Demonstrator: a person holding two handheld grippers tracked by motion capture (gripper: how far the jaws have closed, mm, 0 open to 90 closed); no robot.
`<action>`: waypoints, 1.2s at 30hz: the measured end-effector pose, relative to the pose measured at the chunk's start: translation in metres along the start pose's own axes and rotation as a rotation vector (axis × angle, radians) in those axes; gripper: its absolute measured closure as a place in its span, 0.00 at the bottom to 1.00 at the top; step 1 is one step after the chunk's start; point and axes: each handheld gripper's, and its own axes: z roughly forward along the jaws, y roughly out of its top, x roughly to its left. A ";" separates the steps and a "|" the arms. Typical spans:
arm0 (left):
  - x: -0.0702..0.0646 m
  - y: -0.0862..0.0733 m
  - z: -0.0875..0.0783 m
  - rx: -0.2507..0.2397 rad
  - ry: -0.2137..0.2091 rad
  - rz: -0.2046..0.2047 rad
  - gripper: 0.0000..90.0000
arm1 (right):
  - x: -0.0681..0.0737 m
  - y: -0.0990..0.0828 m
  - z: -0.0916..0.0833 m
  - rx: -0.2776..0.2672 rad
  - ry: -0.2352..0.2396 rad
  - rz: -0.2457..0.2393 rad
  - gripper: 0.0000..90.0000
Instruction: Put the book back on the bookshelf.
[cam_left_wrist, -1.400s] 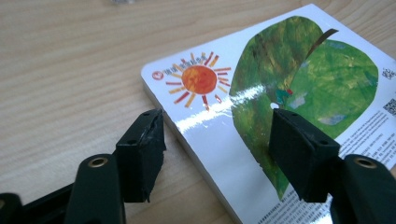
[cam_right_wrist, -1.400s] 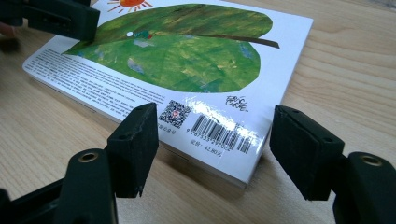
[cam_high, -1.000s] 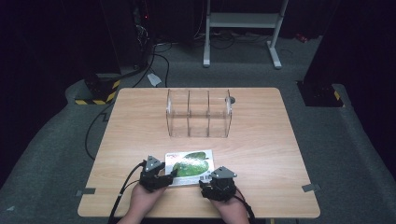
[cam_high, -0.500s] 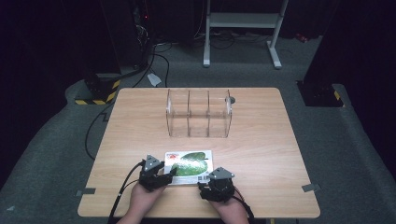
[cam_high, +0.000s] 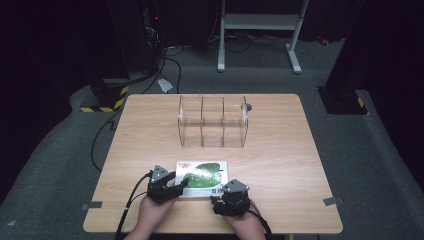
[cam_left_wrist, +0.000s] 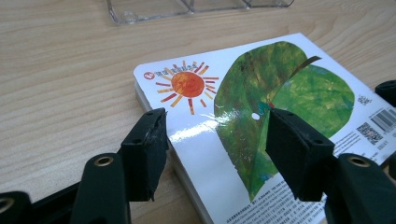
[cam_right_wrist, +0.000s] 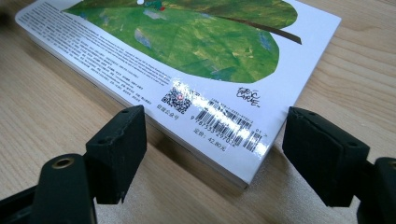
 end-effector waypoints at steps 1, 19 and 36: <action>0.000 0.000 -0.001 -0.007 0.001 0.002 0.43 | 0.000 0.000 0.000 0.001 0.000 0.001 0.23; -0.009 0.010 -0.021 -0.124 -0.022 0.055 0.46 | 0.003 0.001 0.001 0.008 -0.021 0.010 0.20; 0.009 0.006 -0.004 -0.013 -0.070 -0.047 0.38 | 0.001 0.000 0.000 -0.007 -0.024 0.032 0.25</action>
